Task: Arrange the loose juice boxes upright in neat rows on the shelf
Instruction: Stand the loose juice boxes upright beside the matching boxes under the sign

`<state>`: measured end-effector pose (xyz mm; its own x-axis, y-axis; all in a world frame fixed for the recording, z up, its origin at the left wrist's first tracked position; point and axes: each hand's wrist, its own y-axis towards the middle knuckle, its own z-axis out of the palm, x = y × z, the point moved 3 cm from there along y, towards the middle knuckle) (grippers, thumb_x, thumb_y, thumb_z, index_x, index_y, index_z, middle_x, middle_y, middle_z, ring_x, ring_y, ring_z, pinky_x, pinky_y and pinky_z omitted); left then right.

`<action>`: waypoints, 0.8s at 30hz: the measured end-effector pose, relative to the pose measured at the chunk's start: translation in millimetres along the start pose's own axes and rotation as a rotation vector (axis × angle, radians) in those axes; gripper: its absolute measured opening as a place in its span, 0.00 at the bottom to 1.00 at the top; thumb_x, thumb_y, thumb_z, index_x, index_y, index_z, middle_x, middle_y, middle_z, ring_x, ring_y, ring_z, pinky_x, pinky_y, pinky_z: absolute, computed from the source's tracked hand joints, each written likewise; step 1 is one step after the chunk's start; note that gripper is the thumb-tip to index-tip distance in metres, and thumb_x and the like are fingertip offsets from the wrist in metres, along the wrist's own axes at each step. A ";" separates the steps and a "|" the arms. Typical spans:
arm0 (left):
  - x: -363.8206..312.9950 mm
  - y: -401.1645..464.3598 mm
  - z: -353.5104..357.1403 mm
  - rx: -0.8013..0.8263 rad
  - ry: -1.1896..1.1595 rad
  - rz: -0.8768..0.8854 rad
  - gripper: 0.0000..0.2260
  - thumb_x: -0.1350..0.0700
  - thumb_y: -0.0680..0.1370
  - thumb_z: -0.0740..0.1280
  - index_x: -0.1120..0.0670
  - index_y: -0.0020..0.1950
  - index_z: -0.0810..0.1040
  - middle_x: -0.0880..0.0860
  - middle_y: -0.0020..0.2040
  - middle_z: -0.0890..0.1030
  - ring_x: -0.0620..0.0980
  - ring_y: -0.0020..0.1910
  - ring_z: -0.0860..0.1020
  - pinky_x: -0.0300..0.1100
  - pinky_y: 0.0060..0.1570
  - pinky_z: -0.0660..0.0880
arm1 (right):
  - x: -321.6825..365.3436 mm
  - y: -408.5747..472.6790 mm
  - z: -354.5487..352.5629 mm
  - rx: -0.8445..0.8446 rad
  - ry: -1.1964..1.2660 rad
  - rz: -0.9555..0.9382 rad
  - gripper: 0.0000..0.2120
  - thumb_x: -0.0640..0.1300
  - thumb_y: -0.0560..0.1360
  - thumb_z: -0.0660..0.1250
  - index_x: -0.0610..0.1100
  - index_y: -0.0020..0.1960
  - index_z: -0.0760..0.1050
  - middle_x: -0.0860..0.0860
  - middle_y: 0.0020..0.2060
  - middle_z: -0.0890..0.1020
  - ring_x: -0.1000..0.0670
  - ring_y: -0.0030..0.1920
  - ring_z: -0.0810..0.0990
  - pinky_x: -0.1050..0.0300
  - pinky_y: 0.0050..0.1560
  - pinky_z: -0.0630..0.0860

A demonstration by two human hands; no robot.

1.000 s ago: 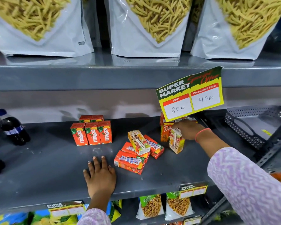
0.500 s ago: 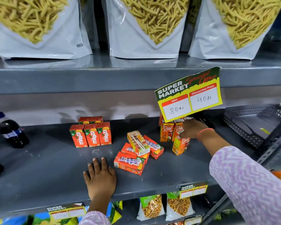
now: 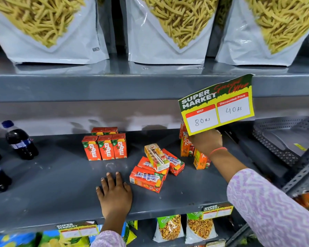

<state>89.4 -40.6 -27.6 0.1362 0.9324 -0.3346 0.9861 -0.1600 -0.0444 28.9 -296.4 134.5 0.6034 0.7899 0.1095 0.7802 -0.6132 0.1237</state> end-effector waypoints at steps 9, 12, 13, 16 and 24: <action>1.2 2.2 1.6 -0.006 -0.016 -0.006 0.24 0.49 0.80 0.48 0.52 0.76 0.51 0.56 0.78 0.51 0.57 0.77 0.49 0.56 0.75 0.47 | 63.1 -34.9 77.1 0.361 0.149 -0.074 0.35 0.66 0.71 0.60 0.40 0.66 0.66 0.43 0.63 0.75 0.41 0.63 0.73 0.48 0.58 0.74; 1.8 3.1 2.5 -0.009 -0.007 -0.007 0.24 0.49 0.80 0.48 0.52 0.76 0.51 0.56 0.78 0.51 0.57 0.77 0.49 0.56 0.75 0.47 | 64.8 -35.9 83.2 0.368 0.238 -0.025 0.34 0.63 0.71 0.62 0.40 0.67 0.65 0.43 0.63 0.75 0.41 0.63 0.73 0.47 0.60 0.74; 1.9 3.0 2.6 -0.009 -0.006 -0.007 0.24 0.49 0.80 0.48 0.52 0.76 0.50 0.56 0.78 0.51 0.57 0.77 0.49 0.56 0.75 0.47 | 63.8 -36.9 84.1 0.373 0.280 -0.003 0.33 0.62 0.71 0.63 0.40 0.65 0.66 0.44 0.62 0.76 0.41 0.62 0.75 0.47 0.59 0.75; 2.4 2.8 2.1 -0.007 -0.004 -0.007 0.24 0.49 0.80 0.48 0.52 0.76 0.50 0.56 0.78 0.50 0.57 0.77 0.49 0.56 0.75 0.47 | 60.5 -43.2 84.2 0.378 0.418 0.056 0.28 0.57 0.69 0.67 0.42 0.62 0.66 0.45 0.59 0.79 0.42 0.59 0.78 0.48 0.58 0.76; 3.7 1.8 1.7 -0.017 -0.021 0.005 0.24 0.50 0.80 0.49 0.53 0.75 0.53 0.57 0.77 0.53 0.59 0.76 0.50 0.57 0.74 0.48 | 23.6 -59.3 84.9 0.544 1.075 0.261 0.21 0.43 0.70 0.73 0.44 0.53 0.62 0.48 0.41 0.77 0.52 0.36 0.76 0.59 0.36 0.75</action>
<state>91.6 -38.0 -30.5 0.1391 0.9248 -0.3542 0.9870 -0.1585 -0.0264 11.0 -240.5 46.0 0.5100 0.0761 0.8568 0.7788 -0.4639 -0.4223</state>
